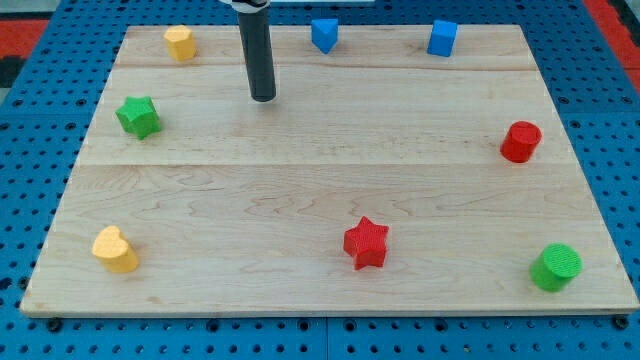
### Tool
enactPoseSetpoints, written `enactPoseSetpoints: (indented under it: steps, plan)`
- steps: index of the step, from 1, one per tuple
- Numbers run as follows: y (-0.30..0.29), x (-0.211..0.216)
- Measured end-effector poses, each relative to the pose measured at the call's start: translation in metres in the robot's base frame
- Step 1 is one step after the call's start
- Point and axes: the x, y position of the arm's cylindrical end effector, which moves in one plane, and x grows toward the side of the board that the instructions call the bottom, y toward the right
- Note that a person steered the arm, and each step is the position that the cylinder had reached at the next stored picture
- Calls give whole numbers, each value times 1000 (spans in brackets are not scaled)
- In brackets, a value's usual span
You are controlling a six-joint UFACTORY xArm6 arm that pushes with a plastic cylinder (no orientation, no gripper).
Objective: Push the green circle slightly left
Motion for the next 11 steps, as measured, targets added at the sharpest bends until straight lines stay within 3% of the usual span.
enactPoseSetpoints:
  steps: [2,3,4,5,6,7,9,10,11]
  plan:
    - [1,1]
    - [46,2]
    - [104,29]
    - [182,81]
    - [200,152]
    - [275,165]
    - [375,254]
    - [357,285]
    - [324,287]
